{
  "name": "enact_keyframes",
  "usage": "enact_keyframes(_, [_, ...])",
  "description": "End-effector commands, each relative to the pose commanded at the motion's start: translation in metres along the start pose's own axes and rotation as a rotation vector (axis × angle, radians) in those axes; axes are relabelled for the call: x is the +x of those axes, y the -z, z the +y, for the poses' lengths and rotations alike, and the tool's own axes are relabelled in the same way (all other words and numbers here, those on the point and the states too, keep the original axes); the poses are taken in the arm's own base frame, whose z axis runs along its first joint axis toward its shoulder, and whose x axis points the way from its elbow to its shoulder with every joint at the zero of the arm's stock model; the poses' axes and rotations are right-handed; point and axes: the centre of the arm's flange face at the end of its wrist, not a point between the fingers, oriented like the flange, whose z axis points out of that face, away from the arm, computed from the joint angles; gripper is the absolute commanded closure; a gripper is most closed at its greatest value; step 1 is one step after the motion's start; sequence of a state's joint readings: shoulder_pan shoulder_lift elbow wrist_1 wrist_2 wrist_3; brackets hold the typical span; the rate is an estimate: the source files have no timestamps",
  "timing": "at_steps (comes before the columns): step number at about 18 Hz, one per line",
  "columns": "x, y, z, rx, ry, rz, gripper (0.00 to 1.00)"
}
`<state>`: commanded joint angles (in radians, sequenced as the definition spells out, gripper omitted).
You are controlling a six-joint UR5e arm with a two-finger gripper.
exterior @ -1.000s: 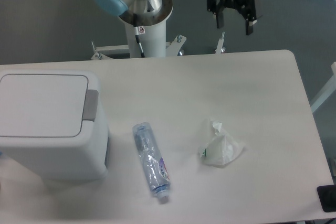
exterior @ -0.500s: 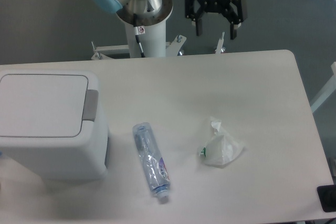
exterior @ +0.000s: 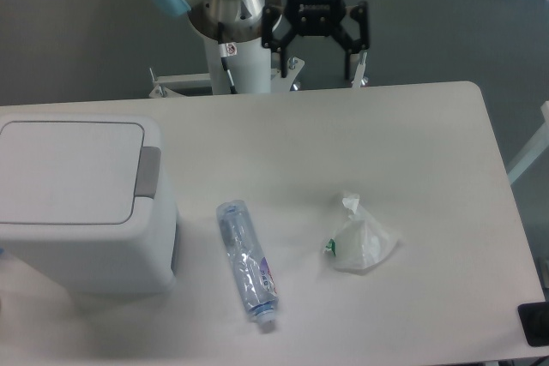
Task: Open the trash can
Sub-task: 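Move the open gripper toward the trash can lid, then lower the gripper finger onto the lid's rear edge near the hinge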
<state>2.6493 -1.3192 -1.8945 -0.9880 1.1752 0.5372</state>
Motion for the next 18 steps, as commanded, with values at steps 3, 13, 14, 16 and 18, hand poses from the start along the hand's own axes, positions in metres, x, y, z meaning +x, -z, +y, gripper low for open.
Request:
enact_keyframes(3, [0.023,-0.015,-0.024,0.011,0.045,0.065,0.00])
enact_keyframes(13, [0.096,-0.070,-0.081,0.026,-0.021,0.171,0.00])
enact_keyframes(14, [0.098,-0.072,-0.080,0.023,-0.023,0.174,0.00])
enact_keyframes(16, [0.106,-0.078,-0.079,0.013,-0.035,0.186,0.00])
enact_keyframes(18, [0.110,-0.088,-0.078,-0.001,-0.043,0.196,0.00])
